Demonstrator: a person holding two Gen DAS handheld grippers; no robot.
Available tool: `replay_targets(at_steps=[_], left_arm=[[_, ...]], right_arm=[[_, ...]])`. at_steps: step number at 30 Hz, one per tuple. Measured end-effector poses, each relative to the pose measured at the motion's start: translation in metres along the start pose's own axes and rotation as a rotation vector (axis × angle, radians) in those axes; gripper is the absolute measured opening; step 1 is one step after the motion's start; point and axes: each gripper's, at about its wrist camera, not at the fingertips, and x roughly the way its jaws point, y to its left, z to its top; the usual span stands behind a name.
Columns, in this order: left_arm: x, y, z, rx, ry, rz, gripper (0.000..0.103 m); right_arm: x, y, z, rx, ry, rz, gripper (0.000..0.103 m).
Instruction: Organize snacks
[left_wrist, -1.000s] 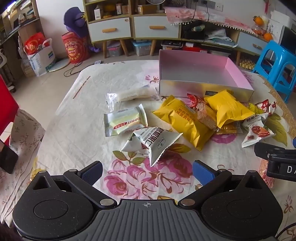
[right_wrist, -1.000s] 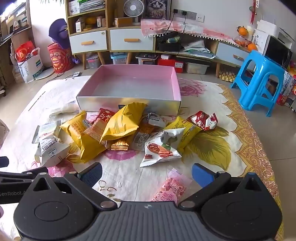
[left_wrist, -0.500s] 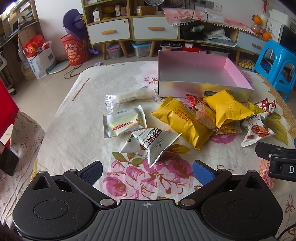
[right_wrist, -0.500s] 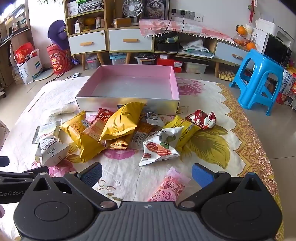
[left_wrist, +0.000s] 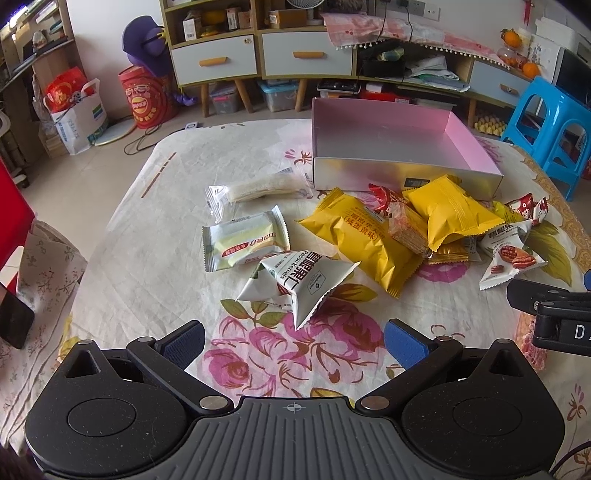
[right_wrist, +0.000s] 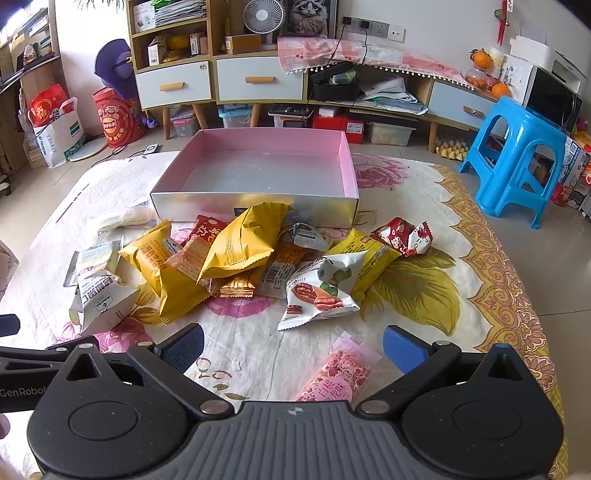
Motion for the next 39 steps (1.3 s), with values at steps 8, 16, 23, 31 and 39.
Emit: replay_targets(at_steps=[8, 16, 23, 31, 39], left_arm=[[-0.0007, -0.0001, -0.0001, 0.002, 0.0, 0.0, 0.103], [-0.0012, -0.0002, 0.0002, 0.002, -0.001, -0.001, 0.103], [-0.0019, -0.0004, -0.0001, 0.002, -0.001, -0.001, 0.103], [-0.0016, -0.0004, -0.0002, 0.002, -0.001, 0.0, 0.103], [-0.0045, -0.0013, 0.0009, 0.003, -0.01, -0.002, 0.103]], right_arm=[[-0.0009, -0.0003, 0.0004, 0.001, -0.001, 0.0, 0.096], [-0.001, -0.0005, 0.0003, 0.0, -0.001, 0.0, 0.096], [-0.001, -0.0007, 0.0002, 0.0, -0.001, 0.0, 0.096], [-0.0011, -0.0008, 0.0002, 0.0, -0.001, 0.0, 0.096], [-0.0007, -0.0008, 0.0, 0.0, -0.001, 0.0, 0.096]])
